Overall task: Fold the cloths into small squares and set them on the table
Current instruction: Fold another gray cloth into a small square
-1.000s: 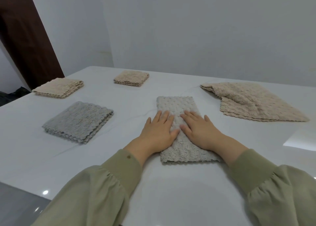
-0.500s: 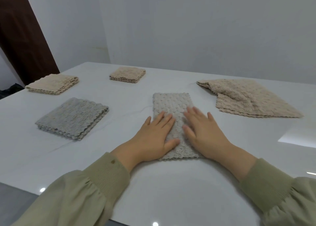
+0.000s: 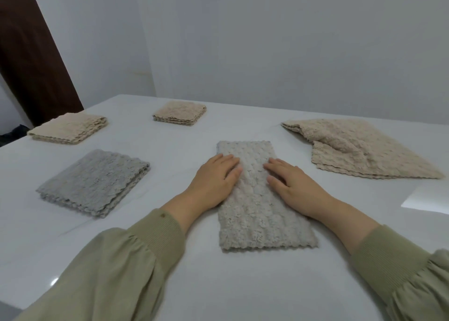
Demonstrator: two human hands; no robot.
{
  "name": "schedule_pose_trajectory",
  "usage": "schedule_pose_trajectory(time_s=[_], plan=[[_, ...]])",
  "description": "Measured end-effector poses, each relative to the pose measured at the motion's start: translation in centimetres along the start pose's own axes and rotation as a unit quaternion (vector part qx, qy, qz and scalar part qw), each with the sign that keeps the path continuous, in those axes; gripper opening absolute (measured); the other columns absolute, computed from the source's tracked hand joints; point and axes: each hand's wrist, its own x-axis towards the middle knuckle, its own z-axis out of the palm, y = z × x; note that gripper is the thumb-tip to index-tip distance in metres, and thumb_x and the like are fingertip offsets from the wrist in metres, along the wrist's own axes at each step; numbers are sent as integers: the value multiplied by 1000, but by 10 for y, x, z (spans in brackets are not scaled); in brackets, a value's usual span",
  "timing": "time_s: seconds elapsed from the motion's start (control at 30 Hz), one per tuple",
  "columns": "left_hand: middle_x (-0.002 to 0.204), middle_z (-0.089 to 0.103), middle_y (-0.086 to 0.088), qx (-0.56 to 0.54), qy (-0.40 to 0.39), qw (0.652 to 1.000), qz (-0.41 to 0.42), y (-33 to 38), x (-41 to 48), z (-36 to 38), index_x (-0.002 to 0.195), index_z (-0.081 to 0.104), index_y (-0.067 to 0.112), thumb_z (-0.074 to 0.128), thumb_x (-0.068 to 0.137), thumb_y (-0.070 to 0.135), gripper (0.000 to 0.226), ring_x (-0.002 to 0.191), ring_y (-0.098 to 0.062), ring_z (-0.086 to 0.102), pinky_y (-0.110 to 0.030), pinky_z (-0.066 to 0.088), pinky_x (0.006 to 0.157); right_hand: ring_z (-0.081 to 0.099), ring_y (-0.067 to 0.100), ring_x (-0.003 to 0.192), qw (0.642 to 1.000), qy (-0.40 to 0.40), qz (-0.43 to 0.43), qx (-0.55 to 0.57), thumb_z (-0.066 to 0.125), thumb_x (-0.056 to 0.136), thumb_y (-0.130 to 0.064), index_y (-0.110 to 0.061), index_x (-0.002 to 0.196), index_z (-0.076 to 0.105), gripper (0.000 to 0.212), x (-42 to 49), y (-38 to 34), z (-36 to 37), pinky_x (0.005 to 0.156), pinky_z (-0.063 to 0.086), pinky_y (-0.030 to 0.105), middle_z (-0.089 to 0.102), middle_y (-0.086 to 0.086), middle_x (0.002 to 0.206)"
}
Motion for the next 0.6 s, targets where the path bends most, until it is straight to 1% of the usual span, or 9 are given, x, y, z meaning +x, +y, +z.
schedule_pose_trajectory(time_s=[0.07,0.13,0.2,0.27,0.33,0.4,0.5,0.6], plan=[[150,35,3,-2,11,1000,-19,-4,16,0,140,43,20,34,100,37,44,143,-17,18,-30,14,116,17,10,143,1000,-3,2,-9,35,99,-39,-22,143,36,47,14,5,-1,118,14,39,26,-4,154],[151,34,3,17,8,999,-34,-7,28,0,140,43,20,37,100,35,43,143,-17,18,-29,15,114,22,12,141,1000,11,1,-15,37,99,-35,-19,141,41,45,26,9,-4,116,15,31,31,-2,152],[149,38,2,32,25,999,-36,-10,38,-1,137,47,20,40,99,31,41,141,-17,22,-27,17,112,32,15,137,999,34,4,-14,41,99,-30,-16,137,47,41,39,13,-5,109,20,24,40,2,148],[142,47,1,22,57,997,-41,-13,47,-1,131,55,18,45,96,26,37,135,-17,33,-24,24,107,45,18,127,998,58,15,0,45,97,-26,-14,130,55,36,52,16,-5,97,29,20,52,4,137],[134,55,1,1,90,994,-58,-17,55,-2,124,61,17,48,94,21,33,127,-17,43,-25,32,101,52,18,117,996,77,32,11,48,95,-23,-15,123,60,32,67,21,-5,88,33,20,60,3,127],[126,61,0,-7,117,990,-83,-21,63,-3,121,64,18,48,92,19,32,120,-20,48,-29,39,96,54,18,112,995,92,45,11,50,93,-23,-16,119,63,30,81,27,-3,88,38,24,63,1,121],[120,59,-5,16,137,981,-138,-28,76,-5,122,61,16,48,92,23,33,116,-24,46,-32,40,91,54,19,110,992,110,58,13,53,91,-22,-15,115,64,28,100,34,-1,90,42,29,65,2,116],[116,55,-7,72,137,973,-168,-31,85,-5,112,63,12,48,92,30,31,112,-25,44,-36,40,88,50,23,112,992,112,62,3,54,88,-24,-13,124,57,37,112,39,1,95,41,34,61,6,116]])
